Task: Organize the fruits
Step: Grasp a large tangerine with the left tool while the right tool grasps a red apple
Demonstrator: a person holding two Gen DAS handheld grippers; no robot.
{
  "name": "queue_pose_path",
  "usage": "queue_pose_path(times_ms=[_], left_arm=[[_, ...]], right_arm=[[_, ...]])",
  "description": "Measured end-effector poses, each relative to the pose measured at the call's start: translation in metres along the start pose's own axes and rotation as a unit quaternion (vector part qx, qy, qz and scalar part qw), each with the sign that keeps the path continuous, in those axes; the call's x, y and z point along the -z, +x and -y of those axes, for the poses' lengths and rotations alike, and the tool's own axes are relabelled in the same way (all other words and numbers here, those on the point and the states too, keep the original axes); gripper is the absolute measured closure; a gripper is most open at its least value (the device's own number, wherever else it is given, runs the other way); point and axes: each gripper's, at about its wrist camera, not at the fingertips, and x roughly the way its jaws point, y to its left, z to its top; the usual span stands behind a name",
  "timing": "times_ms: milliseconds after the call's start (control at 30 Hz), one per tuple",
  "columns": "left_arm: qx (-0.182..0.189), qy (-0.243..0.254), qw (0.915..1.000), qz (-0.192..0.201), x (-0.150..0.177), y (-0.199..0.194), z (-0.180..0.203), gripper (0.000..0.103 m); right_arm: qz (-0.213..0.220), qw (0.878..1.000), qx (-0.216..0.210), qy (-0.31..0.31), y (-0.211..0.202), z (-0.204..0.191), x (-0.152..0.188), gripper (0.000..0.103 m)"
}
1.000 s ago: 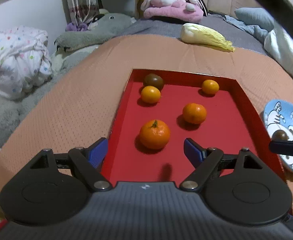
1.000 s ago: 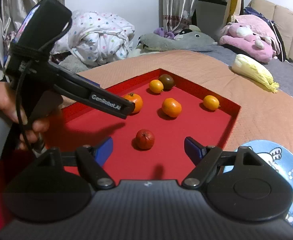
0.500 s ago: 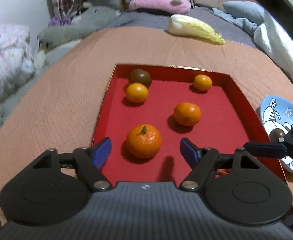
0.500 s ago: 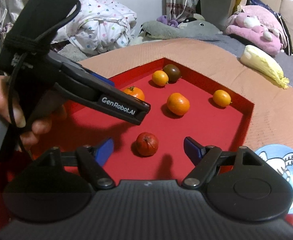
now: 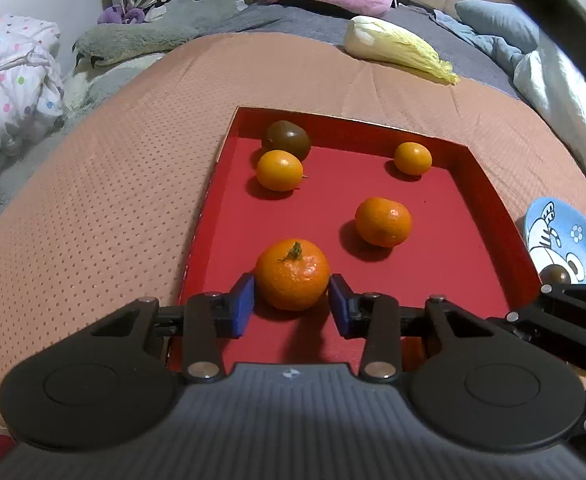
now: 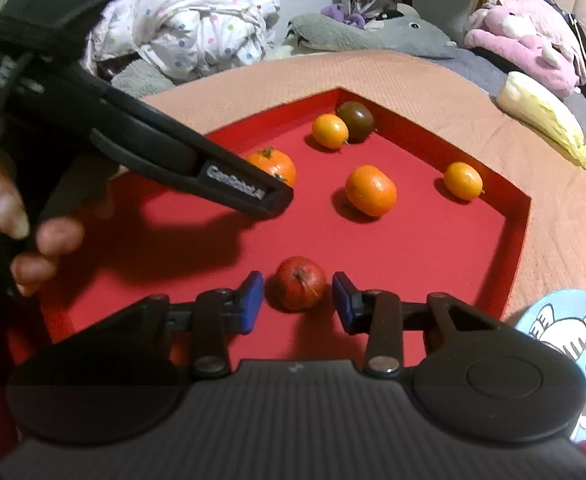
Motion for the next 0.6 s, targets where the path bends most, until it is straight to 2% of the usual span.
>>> queue_pose_path(times_ms=[233,600], left_arm=[[-0.002,0.003,1.0,0.003,-0.001,-0.001,0.001,0.059],[0.003,-0.007,0.9998,0.016,0.003,-0.013,0.001,0.059]], right_arm=[[0.004,1.0,0.003,0.013,-0.003,0.003,0.0,0.07],[0.017,1.0,0.009,0.018,-0.016,0.004,0.002,0.071]])
